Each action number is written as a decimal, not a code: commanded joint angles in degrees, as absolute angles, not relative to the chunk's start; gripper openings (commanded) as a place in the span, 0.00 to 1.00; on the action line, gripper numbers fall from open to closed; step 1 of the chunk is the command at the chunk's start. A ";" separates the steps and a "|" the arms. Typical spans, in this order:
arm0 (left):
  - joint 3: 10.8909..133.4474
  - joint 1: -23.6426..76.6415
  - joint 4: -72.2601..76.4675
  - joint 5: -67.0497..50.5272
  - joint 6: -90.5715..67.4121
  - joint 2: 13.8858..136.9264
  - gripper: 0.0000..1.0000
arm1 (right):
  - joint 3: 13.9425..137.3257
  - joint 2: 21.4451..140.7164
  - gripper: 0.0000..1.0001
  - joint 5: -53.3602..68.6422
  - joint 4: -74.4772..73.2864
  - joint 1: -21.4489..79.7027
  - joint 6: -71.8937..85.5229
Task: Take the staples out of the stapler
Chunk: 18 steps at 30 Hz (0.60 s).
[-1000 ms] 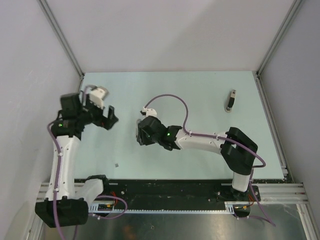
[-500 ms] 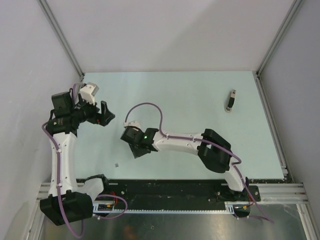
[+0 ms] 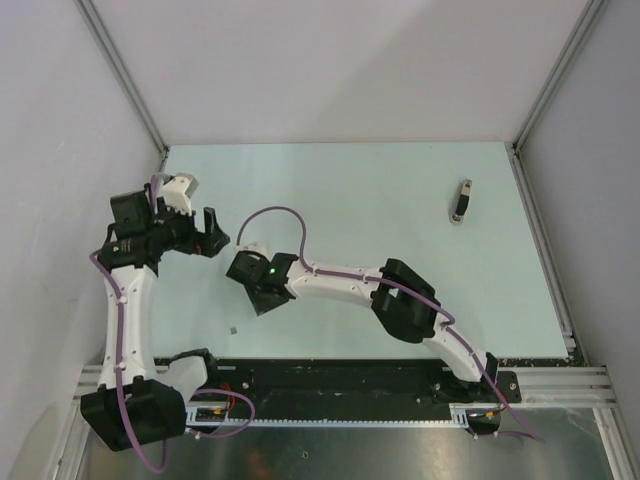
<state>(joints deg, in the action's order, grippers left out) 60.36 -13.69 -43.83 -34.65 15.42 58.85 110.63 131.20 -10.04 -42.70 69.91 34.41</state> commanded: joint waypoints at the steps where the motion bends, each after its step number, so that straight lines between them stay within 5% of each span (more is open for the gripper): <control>1: 60.34 -14.10 -42.04 -33.90 13.81 59.22 0.99 | 114.85 132.91 0.47 -9.99 -42.76 70.00 34.15; 6: 60.61 -14.13 -42.03 -34.22 13.92 61.43 0.99 | 115.40 131.21 0.63 -8.99 -42.26 69.35 34.20; 18: 61.66 -13.88 -41.93 -33.75 14.91 63.63 0.99 | 105.13 111.97 0.64 -10.63 -39.50 61.96 32.70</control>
<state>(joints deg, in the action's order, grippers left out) 60.31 -13.69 -42.94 -33.58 15.51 63.26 107.26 124.86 -9.06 -42.19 66.78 34.13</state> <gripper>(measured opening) 0.994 0.645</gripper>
